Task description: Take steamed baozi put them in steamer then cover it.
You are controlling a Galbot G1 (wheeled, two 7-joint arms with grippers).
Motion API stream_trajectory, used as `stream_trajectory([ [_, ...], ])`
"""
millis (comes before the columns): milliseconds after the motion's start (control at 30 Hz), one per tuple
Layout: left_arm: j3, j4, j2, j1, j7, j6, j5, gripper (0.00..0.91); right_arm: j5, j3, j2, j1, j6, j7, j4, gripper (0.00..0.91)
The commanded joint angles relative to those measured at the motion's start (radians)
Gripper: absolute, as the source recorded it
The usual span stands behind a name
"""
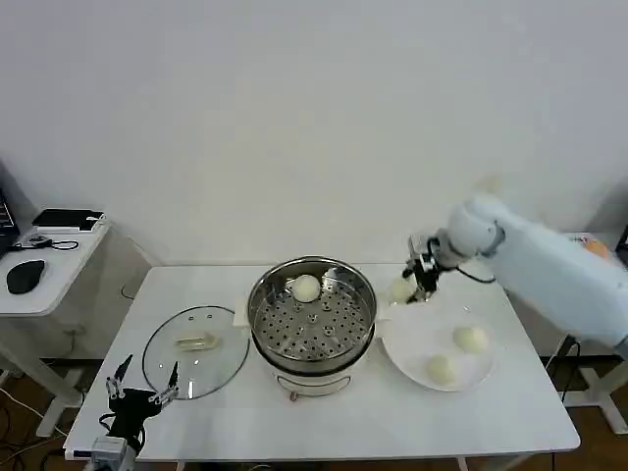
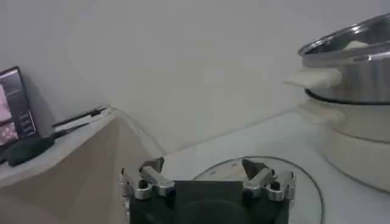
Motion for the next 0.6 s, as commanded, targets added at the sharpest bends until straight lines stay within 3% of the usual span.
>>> stream_trajectory([
  [33, 0.000, -0.026, 0.003, 0.006, 0.001, 0.000, -0.001, 0.907, 0.163, -0.120, 0.079, 0.233, -0.044, -0.009, 0.040, 0.605],
  [600, -0.006, -0.097, -0.016, 0.032, -0.008, -0.006, 0.005, 0.907, 0.184, -0.188, 0.437, 0.110, -0.096, 0.012, -0.161, 0.605],
])
